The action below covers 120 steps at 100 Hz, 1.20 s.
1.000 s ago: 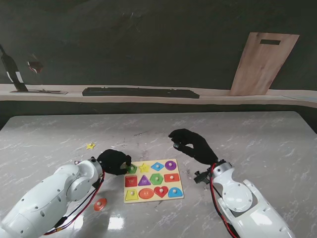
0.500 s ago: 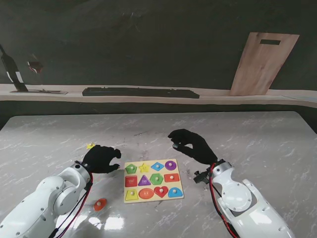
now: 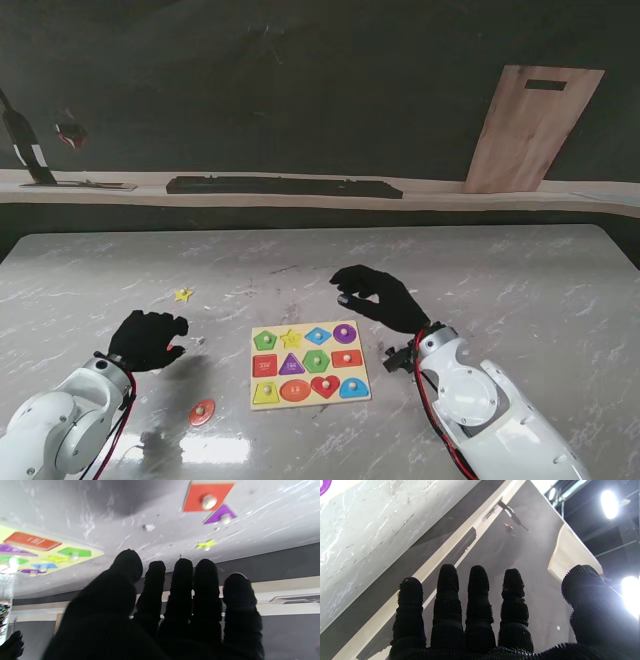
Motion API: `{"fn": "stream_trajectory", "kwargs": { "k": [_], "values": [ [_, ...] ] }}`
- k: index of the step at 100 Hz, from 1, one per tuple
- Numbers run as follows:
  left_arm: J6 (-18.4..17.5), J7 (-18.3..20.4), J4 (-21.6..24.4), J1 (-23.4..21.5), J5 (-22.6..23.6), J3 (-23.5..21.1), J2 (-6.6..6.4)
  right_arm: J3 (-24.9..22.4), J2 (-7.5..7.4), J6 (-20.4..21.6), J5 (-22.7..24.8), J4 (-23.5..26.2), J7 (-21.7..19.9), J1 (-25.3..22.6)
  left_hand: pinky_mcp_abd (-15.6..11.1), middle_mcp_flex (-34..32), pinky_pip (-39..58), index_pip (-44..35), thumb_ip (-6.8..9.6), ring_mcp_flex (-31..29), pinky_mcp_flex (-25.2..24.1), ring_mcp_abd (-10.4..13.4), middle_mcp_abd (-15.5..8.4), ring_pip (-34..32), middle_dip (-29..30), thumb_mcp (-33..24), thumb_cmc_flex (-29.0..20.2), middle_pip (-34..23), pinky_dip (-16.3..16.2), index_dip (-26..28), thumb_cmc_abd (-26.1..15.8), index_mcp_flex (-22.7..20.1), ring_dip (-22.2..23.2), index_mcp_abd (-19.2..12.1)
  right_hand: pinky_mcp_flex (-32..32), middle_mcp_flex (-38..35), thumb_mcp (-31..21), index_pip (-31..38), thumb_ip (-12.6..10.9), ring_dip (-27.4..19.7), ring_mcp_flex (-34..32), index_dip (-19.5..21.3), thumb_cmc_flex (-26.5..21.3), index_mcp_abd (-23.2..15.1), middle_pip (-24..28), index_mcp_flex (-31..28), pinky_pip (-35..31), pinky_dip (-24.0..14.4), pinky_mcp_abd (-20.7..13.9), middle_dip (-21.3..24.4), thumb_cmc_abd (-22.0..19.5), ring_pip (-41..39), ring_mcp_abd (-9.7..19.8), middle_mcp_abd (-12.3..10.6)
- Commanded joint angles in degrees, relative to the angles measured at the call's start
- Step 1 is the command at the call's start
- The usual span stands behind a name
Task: Fit puzzle pieces into a puzzle board
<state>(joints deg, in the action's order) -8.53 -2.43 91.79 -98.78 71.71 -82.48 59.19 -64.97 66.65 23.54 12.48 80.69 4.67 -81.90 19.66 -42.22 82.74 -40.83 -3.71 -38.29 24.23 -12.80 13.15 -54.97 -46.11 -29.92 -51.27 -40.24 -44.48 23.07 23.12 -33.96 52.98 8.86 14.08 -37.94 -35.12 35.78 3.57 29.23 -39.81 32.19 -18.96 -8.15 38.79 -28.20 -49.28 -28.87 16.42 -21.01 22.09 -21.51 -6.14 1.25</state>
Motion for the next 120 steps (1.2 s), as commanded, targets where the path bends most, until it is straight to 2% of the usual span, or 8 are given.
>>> {"fn": "stream_trajectory", "kwargs": {
  "k": [1,28,33,41,61,78,83,120],
  "values": [
    [1.2,0.3,-0.3,-1.4,0.4,-0.4,-0.46,0.5,0.13,-0.5,0.2,0.1,-0.4,-0.1,-2.2,-0.3,0.5,-1.4,-1.87,0.0,0.3,0.6,0.2,0.0,-1.4,1.9,-1.8,-0.2,0.4,-0.2,1.4,-0.7,0.9,-0.3,-0.4,-1.2,1.1,-1.1,-1.3,0.7,-1.0,0.6,-0.7,-1.6,0.0,-1.5,-1.0,-0.5,0.4,-0.3,-1.5,-0.8,-0.2,-0.3],
    [4.8,-1.3,-0.9,-2.9,1.1,-1.0,-0.25,0.9,0.05,-1.1,0.2,0.0,-0.8,0.1,-2.0,0.1,0.5,-1.3,-2.08,0.2,0.2,0.3,0.6,0.0,-1.4,2.8,-1.9,0.9,0.4,-1.0,0.5,-0.7,1.0,0.0,-0.5,-1.1,1.1,-1.1,-1.3,0.7,-0.8,0.7,-0.8,-1.5,0.1,-1.5,-1.1,-0.5,0.5,-0.3,-1.6,-0.8,-0.2,-0.3],
    [5.5,-1.2,-1.0,-3.0,1.3,-0.9,-0.25,0.8,0.06,-1.1,0.3,0.0,-0.8,0.0,-1.8,0.3,0.4,-1.4,-1.85,0.3,0.1,0.1,0.7,0.0,1.9,5.0,-1.8,0.0,0.2,-1.0,-0.6,-1.0,1.1,0.2,-0.5,-1.1,1.1,-1.1,-1.3,0.7,-0.9,0.7,-0.8,-1.6,0.1,-1.5,-1.1,-0.5,0.5,-0.3,-1.6,-0.8,-0.2,-0.2],
    [7.0,-1.3,-1.5,-2.7,1.4,-0.6,-0.21,0.8,0.06,-1.1,0.3,0.1,-0.7,0.0,-1.3,0.0,0.4,-1.8,-1.76,0.2,0.2,-0.5,1.1,-0.4,2.4,8.0,-2.8,-0.7,-0.2,-1.0,-1.8,-1.7,1.3,0.3,-0.5,-1.1,1.1,-1.1,-1.3,0.7,-0.9,0.7,-0.8,-1.6,0.1,-1.5,-1.1,-0.6,0.5,-0.3,-1.6,-0.9,-0.2,-0.2],
    [10.5,-2.1,-3.5,-1.1,0.1,0.9,0.06,0.6,0.08,-1.4,0.4,0.3,-0.6,-0.1,0.0,-0.6,0.6,-1.9,-1.6,0.1,0.3,-1.7,2.2,-1.4,2.1,10.5,-1.9,-1.4,-0.7,-1.0,-3.8,-2.8,1.6,1.0,-0.5,-1.2,1.2,-1.1,-1.3,0.7,-0.9,0.7,-0.8,-1.5,0.1,-1.6,-1.1,-0.5,0.5,-0.3,-1.6,-0.9,-0.2,-0.2],
    [11.1,-1.8,-5.4,0.7,-1.0,2.0,0.04,0.5,0.09,-1.5,0.5,0.4,-0.5,-0.2,0.2,-0.7,0.6,-2.2,-1.45,0.2,0.3,-1.9,2.3,-1.7,2.0,11.9,-1.8,-1.6,-0.9,-0.7,-4.7,-3.1,1.6,1.0,-0.5,-1.1,1.2,-1.1,-1.3,0.7,-0.9,0.7,-0.7,-1.5,0.1,-1.5,-1.1,-0.5,0.5,-0.3,-1.6,-0.9,-0.3,-0.2],
    [11.2,-1.7,-6.0,1.3,-1.1,2.4,0.0,0.5,0.09,-1.6,0.5,0.4,-0.5,-0.2,0.3,-0.9,0.4,-3.3,-0.74,0.2,0.4,-2.0,2.3,-2.0,1.9,15.2,-3.7,-1.7,-1.5,-0.5,-5.1,-3.1,1.2,0.8,-0.5,-1.1,1.1,-1.1,-1.3,0.7,-0.8,0.7,-0.8,-1.5,0.1,-1.5,-1.1,-0.5,0.5,-0.3,-1.6,-0.9,-0.2,-0.2],
    [13.0,-2.4,-8.8,3.3,-1.6,3.9,-0.05,0.5,0.1,-1.8,0.3,0.4,-0.6,-0.1,1.2,-1.7,0.6,-9.4,-0.94,-0.3,1.0,-2.7,2.6,-2.7,1.5,16.7,-4.5,-2.4,-1.7,1.9,-5.0,-3.3,1.3,0.1,-0.5,-1.1,1.2,-1.1,-1.3,0.7,-0.8,0.7,-0.8,-1.6,0.1,-1.6,-1.1,-0.5,0.5,-0.3,-1.6,-0.9,-0.2,-0.2]
  ]
}}
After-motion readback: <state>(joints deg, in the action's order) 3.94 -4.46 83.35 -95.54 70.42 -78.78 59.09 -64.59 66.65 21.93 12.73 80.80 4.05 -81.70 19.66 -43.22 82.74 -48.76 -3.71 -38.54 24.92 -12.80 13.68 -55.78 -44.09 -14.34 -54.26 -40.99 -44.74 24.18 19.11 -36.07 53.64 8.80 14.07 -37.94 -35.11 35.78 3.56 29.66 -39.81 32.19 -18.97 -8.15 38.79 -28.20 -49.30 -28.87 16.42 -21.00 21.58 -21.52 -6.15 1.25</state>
